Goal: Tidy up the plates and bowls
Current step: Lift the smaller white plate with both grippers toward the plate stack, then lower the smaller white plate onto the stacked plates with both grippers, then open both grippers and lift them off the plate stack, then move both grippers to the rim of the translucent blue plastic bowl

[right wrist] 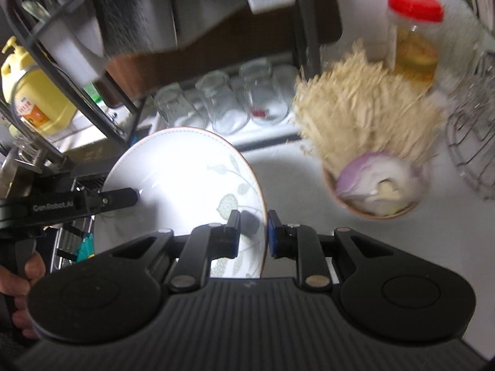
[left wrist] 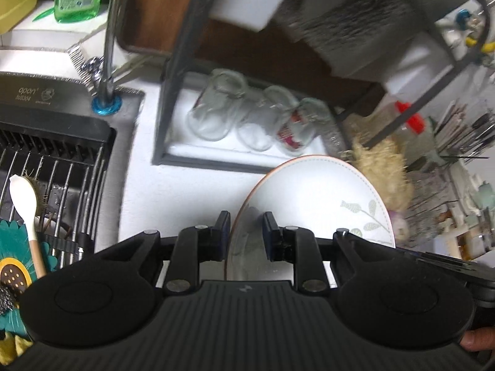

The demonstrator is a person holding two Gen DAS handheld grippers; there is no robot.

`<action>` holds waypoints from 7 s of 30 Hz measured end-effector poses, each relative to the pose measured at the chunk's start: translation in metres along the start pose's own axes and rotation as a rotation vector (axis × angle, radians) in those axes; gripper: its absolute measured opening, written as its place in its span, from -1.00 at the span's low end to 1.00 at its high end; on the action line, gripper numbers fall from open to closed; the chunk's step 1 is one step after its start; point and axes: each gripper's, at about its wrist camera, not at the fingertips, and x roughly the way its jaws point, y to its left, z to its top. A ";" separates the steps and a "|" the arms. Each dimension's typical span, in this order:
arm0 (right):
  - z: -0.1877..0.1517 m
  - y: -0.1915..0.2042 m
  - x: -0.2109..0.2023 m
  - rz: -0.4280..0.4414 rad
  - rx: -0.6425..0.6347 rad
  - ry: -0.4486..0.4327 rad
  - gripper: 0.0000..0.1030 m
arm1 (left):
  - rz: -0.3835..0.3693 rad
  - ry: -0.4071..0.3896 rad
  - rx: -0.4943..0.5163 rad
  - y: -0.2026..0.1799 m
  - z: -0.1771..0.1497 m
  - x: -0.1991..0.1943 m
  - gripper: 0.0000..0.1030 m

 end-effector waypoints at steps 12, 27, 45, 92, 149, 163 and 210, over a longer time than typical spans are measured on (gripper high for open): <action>-0.004 -0.017 -0.061 0.006 -0.020 -0.096 -0.59 | -0.033 -0.035 0.012 -0.046 -0.010 -0.032 -0.49; -0.030 -0.069 -0.111 0.076 -0.003 -0.148 -0.60 | 0.009 -0.049 -0.018 -0.107 -0.066 -0.046 -0.49; -0.081 -0.155 -0.099 -0.031 -0.006 0.001 -0.60 | 0.083 0.139 0.040 -0.180 -0.141 0.018 -0.48; -0.119 -0.171 -0.044 -0.057 -0.230 -0.010 -0.49 | 0.144 0.128 -0.104 -0.179 -0.183 0.035 -0.26; -0.134 -0.131 -0.211 -0.045 -0.027 -0.313 -0.47 | -0.012 0.006 0.204 -0.254 -0.172 -0.082 -0.23; -0.146 -0.157 -0.229 -0.230 0.170 -0.407 -0.46 | -0.151 0.088 0.387 -0.288 -0.149 -0.044 -0.23; -0.183 -0.372 -0.142 -0.150 0.474 -0.148 -0.55 | -0.150 0.375 0.355 -0.414 -0.216 0.172 -0.44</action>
